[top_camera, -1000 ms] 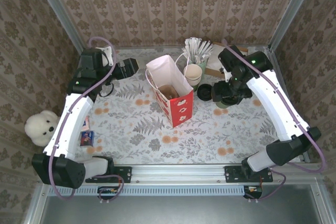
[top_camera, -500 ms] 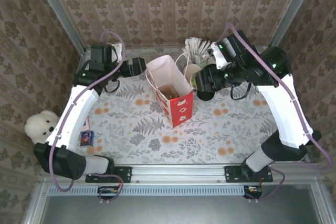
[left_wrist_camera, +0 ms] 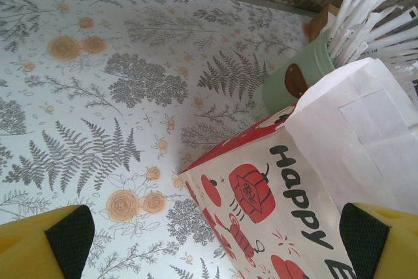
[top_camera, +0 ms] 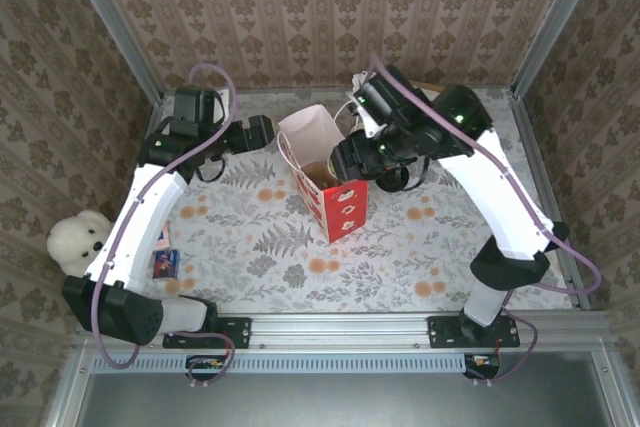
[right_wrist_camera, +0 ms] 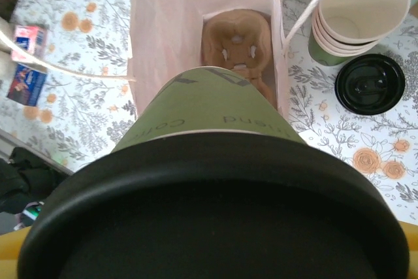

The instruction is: Pack the takeout coffee

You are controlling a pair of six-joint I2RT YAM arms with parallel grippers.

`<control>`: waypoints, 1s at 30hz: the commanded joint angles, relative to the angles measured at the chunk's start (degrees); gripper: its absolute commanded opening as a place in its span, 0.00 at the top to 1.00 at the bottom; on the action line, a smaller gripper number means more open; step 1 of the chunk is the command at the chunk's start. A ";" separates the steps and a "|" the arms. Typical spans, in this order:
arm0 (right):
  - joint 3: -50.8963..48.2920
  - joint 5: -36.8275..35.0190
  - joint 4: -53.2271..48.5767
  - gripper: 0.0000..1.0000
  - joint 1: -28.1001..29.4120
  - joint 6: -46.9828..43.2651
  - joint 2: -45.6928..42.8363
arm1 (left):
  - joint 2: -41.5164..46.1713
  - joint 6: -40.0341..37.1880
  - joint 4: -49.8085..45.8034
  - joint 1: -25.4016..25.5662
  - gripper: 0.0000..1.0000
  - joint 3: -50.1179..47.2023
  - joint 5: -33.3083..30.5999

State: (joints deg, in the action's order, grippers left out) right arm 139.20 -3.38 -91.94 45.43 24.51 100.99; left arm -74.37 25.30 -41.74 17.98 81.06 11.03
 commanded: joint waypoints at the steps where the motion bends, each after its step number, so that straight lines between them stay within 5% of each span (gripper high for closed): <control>1: 2.39 -4.40 -1.19 0.25 1.06 2.76 3.06 | 3.54 2.58 -2.95 0.82 0.00 2.17 -0.65; 19: 9.47 -4.78 1.12 0.26 2.26 1.48 16.10 | 13.62 16.09 5.60 7.66 0.01 -4.09 5.59; 28: 10.14 -4.28 3.00 0.26 1.88 1.26 19.63 | 10.06 12.12 -0.70 10.59 0.27 -1.93 5.07; 30: 10.12 -4.48 2.51 0.26 1.55 1.13 19.90 | 10.05 11.97 -0.89 10.59 0.39 -2.37 4.78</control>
State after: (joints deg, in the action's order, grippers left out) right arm 147.57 -7.14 -89.27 47.62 25.71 120.27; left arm -64.88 38.26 -41.34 28.45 78.00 15.44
